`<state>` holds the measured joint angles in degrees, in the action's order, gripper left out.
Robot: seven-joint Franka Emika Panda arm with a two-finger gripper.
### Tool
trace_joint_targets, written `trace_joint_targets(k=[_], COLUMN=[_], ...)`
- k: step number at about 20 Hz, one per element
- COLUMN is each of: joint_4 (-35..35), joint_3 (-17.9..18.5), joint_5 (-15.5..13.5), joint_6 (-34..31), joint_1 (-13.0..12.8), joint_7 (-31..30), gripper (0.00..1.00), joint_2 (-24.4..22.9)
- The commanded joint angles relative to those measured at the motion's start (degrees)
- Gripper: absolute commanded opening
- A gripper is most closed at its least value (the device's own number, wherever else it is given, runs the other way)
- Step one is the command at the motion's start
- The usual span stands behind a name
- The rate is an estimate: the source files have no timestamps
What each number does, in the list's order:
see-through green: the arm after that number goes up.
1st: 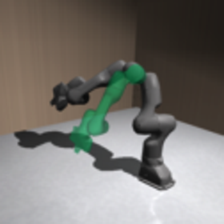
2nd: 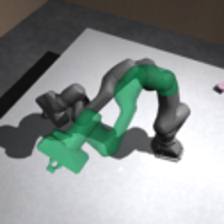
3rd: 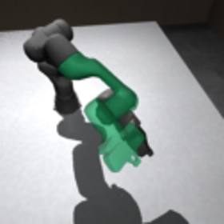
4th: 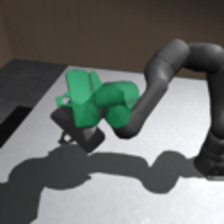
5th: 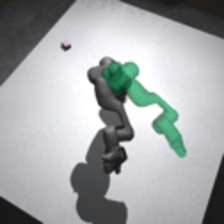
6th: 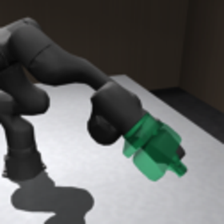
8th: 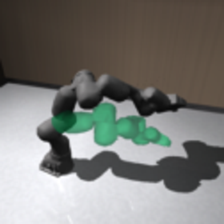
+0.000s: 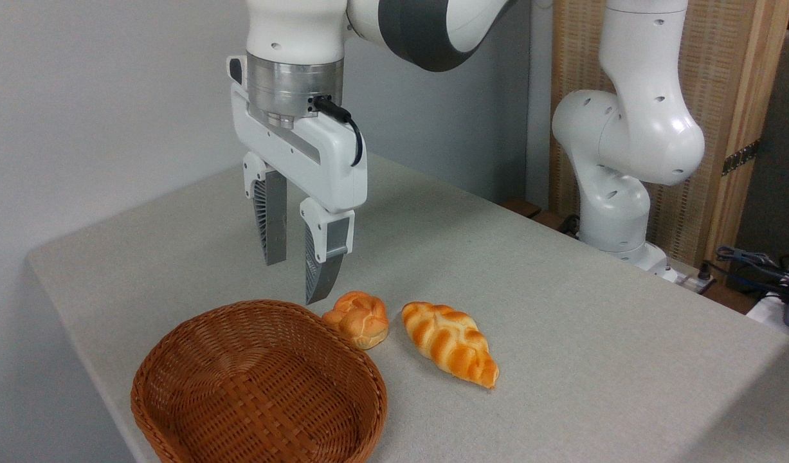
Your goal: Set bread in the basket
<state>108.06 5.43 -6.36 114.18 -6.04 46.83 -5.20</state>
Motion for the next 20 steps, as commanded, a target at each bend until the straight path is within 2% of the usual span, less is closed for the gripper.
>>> trace_joint_targets(k=[1,7,14,20], joint_4=[-0.4,-0.3,2.1,5.9], joint_3=[0.2,-0.2,-0.7,-0.8], joint_5=[-0.1,-0.1,-0.5,-0.1], joint_6=[0.5,-0.6,-7.0,-7.0], joint_1=[0.0,-0.2,-0.9,-3.6], joint_7=[-0.5,-0.5,-0.1,0.1], gripper=[1.0,1.0,1.0,1.0], joint_2=[0.4,1.4,2.1,2.4])
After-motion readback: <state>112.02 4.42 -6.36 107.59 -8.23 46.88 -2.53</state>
